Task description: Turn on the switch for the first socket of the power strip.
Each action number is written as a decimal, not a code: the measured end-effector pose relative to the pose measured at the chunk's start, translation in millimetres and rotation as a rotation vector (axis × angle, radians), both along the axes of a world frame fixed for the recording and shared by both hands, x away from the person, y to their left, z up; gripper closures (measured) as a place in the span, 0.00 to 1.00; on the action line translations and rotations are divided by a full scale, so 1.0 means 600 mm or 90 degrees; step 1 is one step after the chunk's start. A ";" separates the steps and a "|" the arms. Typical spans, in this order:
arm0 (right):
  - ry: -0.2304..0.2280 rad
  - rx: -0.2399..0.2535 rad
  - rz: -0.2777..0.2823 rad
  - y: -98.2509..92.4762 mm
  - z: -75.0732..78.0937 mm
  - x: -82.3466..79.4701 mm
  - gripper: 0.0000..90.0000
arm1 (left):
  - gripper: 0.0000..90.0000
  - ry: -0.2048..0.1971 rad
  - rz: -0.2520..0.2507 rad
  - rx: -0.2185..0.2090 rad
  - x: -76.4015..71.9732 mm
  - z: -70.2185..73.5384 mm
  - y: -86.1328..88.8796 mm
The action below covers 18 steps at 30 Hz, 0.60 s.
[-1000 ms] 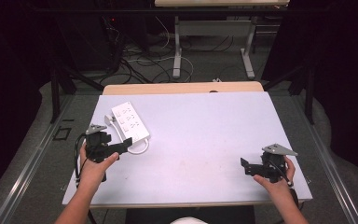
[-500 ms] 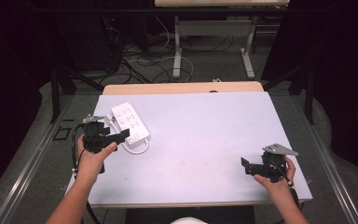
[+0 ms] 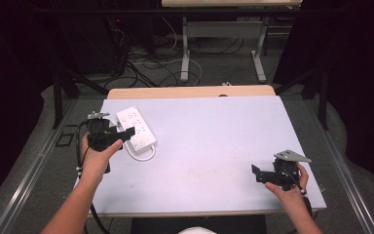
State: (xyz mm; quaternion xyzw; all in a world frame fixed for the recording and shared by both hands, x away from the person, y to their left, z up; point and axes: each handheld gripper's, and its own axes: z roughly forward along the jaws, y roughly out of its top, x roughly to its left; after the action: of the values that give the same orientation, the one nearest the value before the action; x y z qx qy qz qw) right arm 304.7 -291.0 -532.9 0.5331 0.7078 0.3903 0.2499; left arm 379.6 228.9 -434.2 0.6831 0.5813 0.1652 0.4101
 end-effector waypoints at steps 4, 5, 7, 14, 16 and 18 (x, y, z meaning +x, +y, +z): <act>0.003 0.001 0.000 0.000 -0.001 0.001 0.01 | 0.35 0.019 0.004 -0.002 0.012 0.004 0.003; 0.003 0.001 0.000 0.000 -0.001 0.001 0.01 | 0.35 0.020 0.005 -0.002 0.015 0.004 0.003; 0.003 0.001 0.000 -0.001 -0.001 0.001 0.01 | 0.37 0.027 0.008 -0.004 0.021 0.005 0.003; 0.006 0.002 0.000 -0.003 -0.002 0.002 0.01 | 0.39 0.039 0.030 0.002 0.041 0.003 0.001; 0.006 0.001 0.001 -0.003 -0.003 0.002 0.01 | 0.40 0.051 0.031 -0.001 0.047 0.003 0.001; 0.007 0.001 0.001 -0.003 -0.004 0.003 0.01 | 0.40 0.058 0.032 -0.001 0.053 0.002 0.002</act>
State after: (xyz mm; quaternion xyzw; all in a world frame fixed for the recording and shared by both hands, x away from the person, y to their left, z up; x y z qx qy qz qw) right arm 306.3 -292.6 -535.0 0.5350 0.7092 0.3883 0.2451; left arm 411.4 229.8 -432.8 0.6746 0.6165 0.1436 0.3798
